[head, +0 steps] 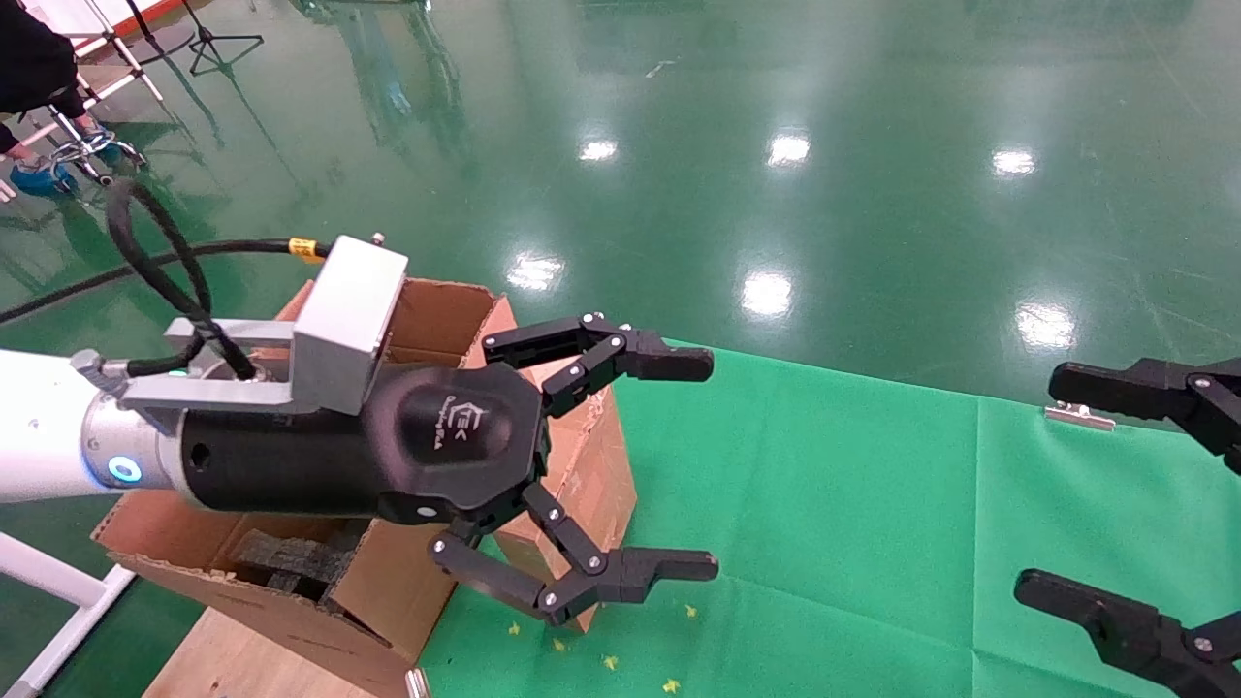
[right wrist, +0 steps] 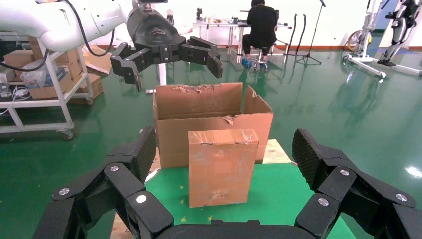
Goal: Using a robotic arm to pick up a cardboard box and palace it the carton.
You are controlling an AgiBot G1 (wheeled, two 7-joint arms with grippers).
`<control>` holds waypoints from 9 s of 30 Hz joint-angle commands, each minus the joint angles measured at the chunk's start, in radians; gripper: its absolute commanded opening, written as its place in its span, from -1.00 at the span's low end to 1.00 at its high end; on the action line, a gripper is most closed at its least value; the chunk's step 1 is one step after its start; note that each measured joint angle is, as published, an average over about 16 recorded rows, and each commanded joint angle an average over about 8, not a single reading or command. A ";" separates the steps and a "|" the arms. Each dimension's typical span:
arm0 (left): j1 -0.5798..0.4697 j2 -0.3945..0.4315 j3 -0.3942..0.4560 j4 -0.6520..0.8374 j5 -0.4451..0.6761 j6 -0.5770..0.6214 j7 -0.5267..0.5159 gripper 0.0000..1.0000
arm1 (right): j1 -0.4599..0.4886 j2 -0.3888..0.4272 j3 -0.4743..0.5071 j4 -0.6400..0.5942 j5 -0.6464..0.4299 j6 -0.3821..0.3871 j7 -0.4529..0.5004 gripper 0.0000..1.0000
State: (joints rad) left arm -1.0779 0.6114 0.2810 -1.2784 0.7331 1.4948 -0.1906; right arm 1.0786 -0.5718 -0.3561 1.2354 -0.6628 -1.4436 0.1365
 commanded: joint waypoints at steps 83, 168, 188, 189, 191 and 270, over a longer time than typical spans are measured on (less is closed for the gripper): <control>-0.645 0.113 0.512 0.045 0.901 0.083 -1.029 1.00 | 0.000 0.000 0.000 0.000 0.000 0.000 0.000 -1.00; -1.060 0.037 0.646 0.225 0.839 -0.032 -1.056 -1.00 | 0.000 0.000 0.000 -0.001 0.000 0.001 0.000 1.00; -1.160 -0.177 0.712 0.466 1.094 0.011 -0.749 -1.00 | 0.000 0.000 0.000 -0.001 0.000 0.001 0.000 1.00; -1.148 -0.185 0.715 0.480 1.092 0.005 -0.733 -1.00 | 0.000 0.000 0.000 -0.001 0.000 0.001 0.000 1.00; -1.124 -0.196 0.721 0.508 1.087 -0.006 -0.705 -1.00 | 0.000 0.000 0.000 -0.001 0.000 0.001 0.000 1.00; -0.686 0.119 0.758 1.264 1.004 -0.395 -0.416 -1.00 | 0.000 0.000 0.000 -0.001 0.001 0.001 0.000 1.00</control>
State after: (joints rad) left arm -1.7626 0.7296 1.0401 -0.0154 1.7380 1.0995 -0.6072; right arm 1.0783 -0.5714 -0.3563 1.2346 -0.6622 -1.4429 0.1362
